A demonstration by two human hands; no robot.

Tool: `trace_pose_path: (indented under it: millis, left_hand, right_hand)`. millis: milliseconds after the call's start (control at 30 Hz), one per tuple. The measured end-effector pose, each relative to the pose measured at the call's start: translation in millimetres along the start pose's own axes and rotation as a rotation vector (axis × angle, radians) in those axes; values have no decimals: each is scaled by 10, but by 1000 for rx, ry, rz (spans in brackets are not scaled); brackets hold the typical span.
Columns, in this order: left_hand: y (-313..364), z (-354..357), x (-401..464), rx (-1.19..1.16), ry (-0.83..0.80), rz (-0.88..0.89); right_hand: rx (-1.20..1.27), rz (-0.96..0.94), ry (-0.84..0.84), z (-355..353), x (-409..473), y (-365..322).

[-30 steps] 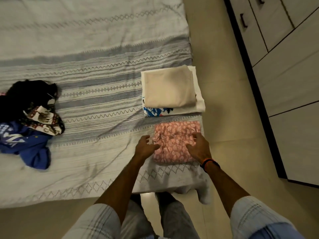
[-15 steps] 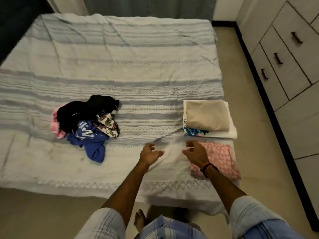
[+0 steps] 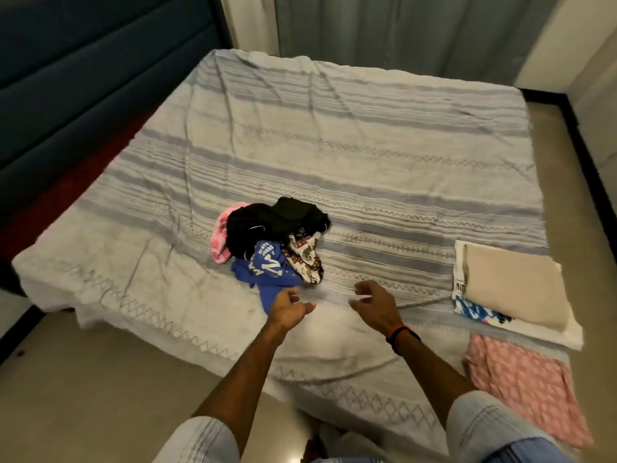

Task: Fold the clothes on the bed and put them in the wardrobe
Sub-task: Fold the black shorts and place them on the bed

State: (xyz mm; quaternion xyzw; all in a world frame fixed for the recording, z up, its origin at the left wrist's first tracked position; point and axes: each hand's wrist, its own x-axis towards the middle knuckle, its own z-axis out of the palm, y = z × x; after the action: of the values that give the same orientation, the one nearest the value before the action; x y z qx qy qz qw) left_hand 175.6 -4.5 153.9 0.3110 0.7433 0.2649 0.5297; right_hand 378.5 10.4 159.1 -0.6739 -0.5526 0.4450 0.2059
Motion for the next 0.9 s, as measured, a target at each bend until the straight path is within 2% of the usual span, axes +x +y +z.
trace_pose_path:
  millis: [200, 533, 767, 900]
  left_hand:
    - [57, -538, 548, -84, 89, -48]
    - [404, -1098, 1399, -133, 129, -98]
    - [552, -1412, 2256, -75, 54, -132]
    - [573, -1438, 2757, -48, -22, -153]
  right_hand:
    - [-28, -29, -79, 485, 644, -458]
    - [-79, -21, -192, 980, 1622, -1022]
    - [-139, 34, -181, 1406, 2326, -1285]
    - [-302, 5, -184, 1597, 2744, -1333]
